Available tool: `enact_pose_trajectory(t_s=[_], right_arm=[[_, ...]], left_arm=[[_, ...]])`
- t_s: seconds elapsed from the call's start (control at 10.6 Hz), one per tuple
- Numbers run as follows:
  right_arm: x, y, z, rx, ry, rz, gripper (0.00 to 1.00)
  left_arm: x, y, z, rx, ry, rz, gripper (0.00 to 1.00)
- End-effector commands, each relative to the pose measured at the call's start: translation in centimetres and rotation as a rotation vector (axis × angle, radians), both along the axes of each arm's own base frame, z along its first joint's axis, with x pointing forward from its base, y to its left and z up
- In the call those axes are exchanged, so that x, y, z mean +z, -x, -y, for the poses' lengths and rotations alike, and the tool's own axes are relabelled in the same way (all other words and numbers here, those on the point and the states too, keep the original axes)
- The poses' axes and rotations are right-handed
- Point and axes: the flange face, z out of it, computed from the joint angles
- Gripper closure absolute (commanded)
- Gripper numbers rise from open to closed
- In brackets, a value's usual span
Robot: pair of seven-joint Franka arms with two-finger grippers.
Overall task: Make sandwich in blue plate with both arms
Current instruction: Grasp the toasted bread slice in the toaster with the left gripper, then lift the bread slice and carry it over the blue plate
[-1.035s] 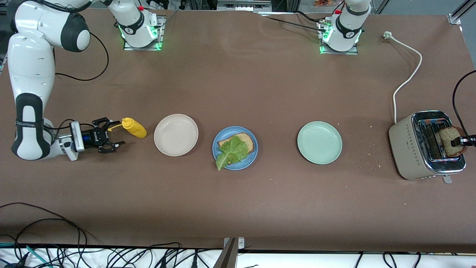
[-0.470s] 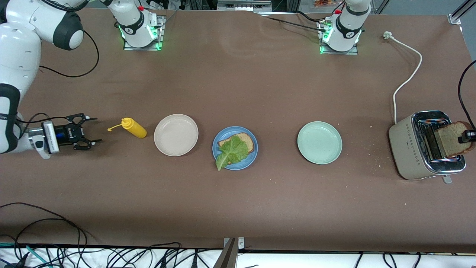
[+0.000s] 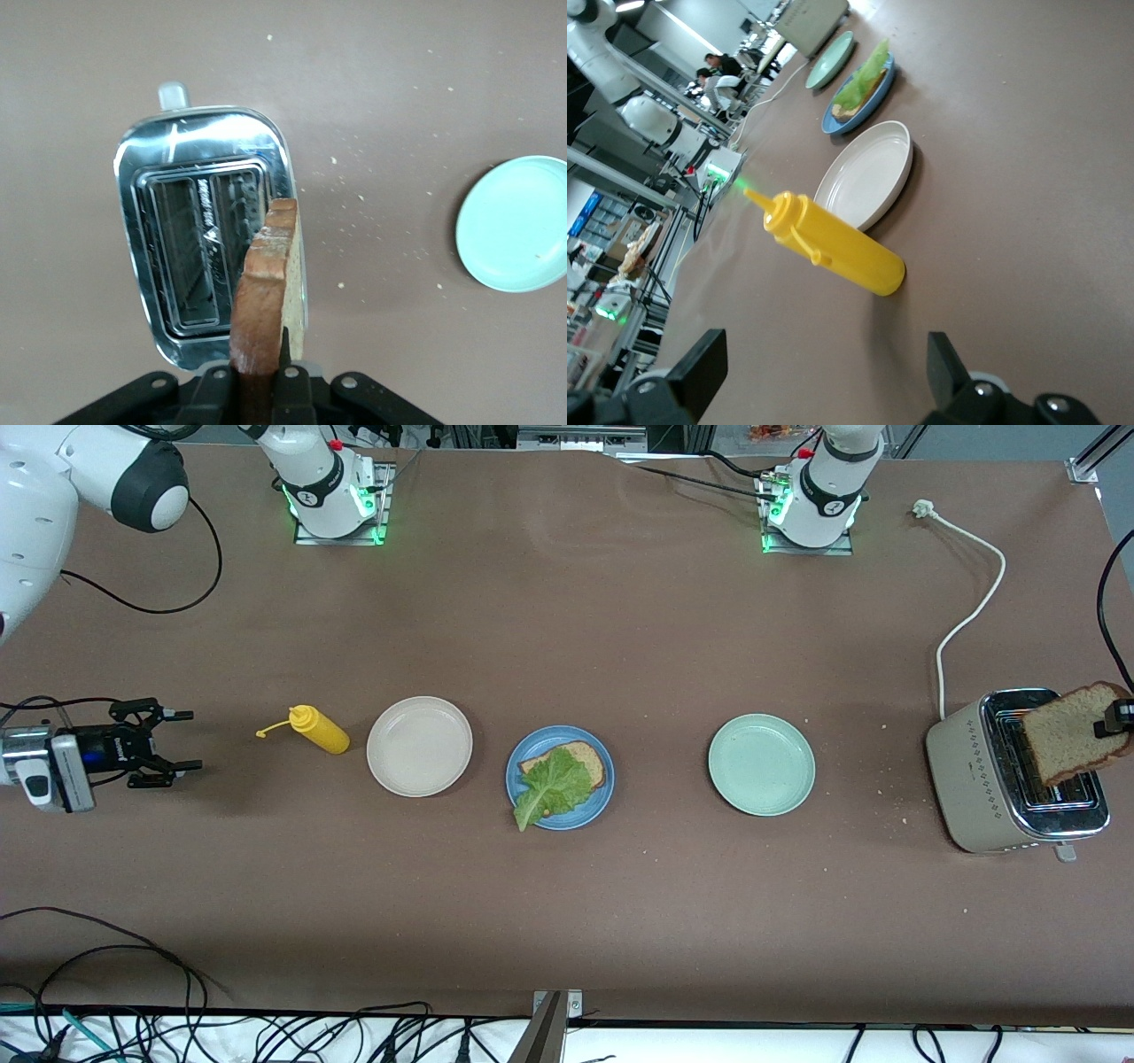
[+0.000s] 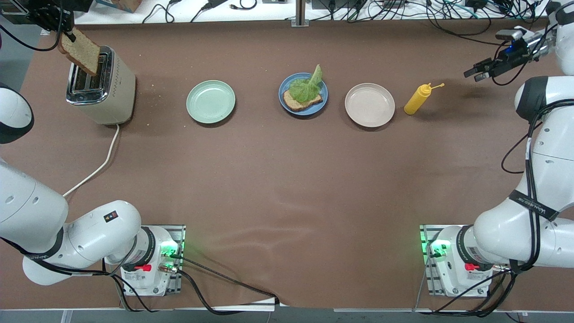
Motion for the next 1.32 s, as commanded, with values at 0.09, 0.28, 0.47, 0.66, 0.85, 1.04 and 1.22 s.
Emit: enact_pose_trajectory(t_s=[0.09, 0.28, 0.47, 0.66, 0.85, 1.04, 1.22], right_arm=[[5.2, -1.1, -0.9, -0.083, 0.132, -0.184, 0.00], [6.8, -1.8, -2.8, -0.109, 0.200, -0.260, 0.00], [11.7, -1.9, -3.9, -0.199, 0.405, -0.272, 0.00], [15.3, -1.7, -6.7, -0.257, 0.598, -0.332, 0.00], [17.6, -0.6, -9.5, -0.352, 0.763, -0.397, 0.00], [18.9, 1.0, -11.7, -0.425, 0.894, -0.407, 0.00], [20.6, 2.4, -13.6, -0.500, 1.043, -0.420, 0.00]], left_arm=[[1.0, 0.4, 6.3, 0.097, 0.106, -0.049, 1.00], [0.4, -0.1, 12.2, 0.146, 0.117, -0.089, 1.00], [0.3, -0.8, 17.4, 0.234, 0.194, -0.120, 1.00], [-0.7, -1.8, 23.1, 0.301, 0.256, -0.133, 1.00], [-2.3, -2.7, 31.3, 0.404, 0.285, -0.140, 1.00], [-4.5, -3.1, 39.2, 0.503, 0.350, -0.135, 1.00], [-7.2, -2.0, 46.1, 0.590, 0.399, -0.063, 1.00]])
